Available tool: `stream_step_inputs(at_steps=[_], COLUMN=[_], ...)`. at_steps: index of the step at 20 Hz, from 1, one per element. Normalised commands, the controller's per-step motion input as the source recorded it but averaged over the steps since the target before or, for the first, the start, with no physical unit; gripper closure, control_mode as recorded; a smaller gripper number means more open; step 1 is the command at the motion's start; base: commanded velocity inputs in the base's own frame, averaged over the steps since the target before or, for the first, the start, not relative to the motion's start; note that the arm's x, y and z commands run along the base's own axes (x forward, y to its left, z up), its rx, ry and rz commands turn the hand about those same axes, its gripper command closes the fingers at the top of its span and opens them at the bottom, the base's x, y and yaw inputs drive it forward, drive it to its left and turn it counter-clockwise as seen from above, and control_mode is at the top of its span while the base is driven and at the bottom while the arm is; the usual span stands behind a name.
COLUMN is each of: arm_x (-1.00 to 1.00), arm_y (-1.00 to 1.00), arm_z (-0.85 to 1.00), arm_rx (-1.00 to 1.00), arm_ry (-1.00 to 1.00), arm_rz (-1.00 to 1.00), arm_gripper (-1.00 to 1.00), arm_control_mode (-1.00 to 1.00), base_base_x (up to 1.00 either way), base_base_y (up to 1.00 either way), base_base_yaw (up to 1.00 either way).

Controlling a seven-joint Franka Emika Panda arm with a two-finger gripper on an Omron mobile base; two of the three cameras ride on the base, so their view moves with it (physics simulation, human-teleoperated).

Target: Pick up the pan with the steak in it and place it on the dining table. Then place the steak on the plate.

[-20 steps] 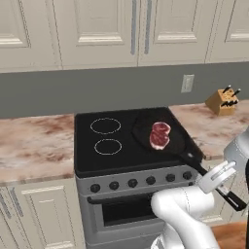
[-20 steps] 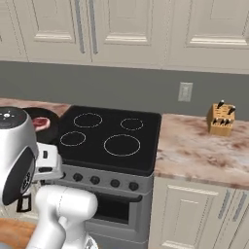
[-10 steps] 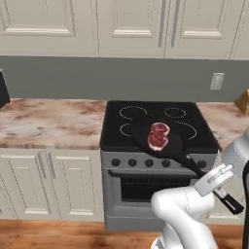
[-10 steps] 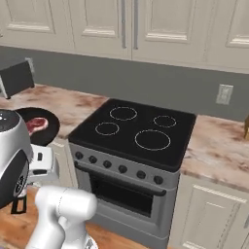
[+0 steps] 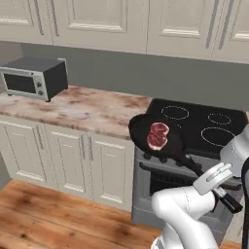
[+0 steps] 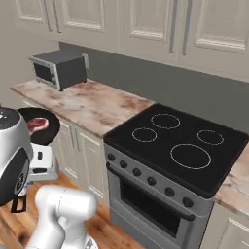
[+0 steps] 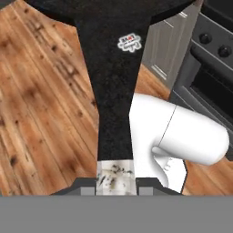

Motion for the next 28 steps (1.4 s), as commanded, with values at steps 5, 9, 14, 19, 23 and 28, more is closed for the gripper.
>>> stream_step_inputs(at_steps=[5,9,14,19,23,28], arm_x=[0.00,0.00,0.00,0.00,0.00,0.00], arm_y=[0.00,0.00,0.00,0.00,0.00,0.00], arm_z=[0.00,0.00,0.00,0.00,0.00,0.00], arm_rx=[0.00,0.00,0.00,0.00,0.00,0.00], arm_ry=[0.00,0.00,0.00,0.00,0.00,0.00], arm_rz=[0.00,0.00,0.00,0.00,0.00,0.00], arm_gripper=[1.00,1.00,1.00,1.00,1.00,1.00], arm_control_mode=[1.00,1.00,1.00,1.00,1.00,1.00], base_base_x=[-0.05,-0.05,-0.03,-0.03,-0.03,-0.03], base_base_y=[0.00,0.00,0.00,0.00,0.00,0.00], base_base_yaw=[0.50,0.50,0.50,0.50,0.50,0.50])
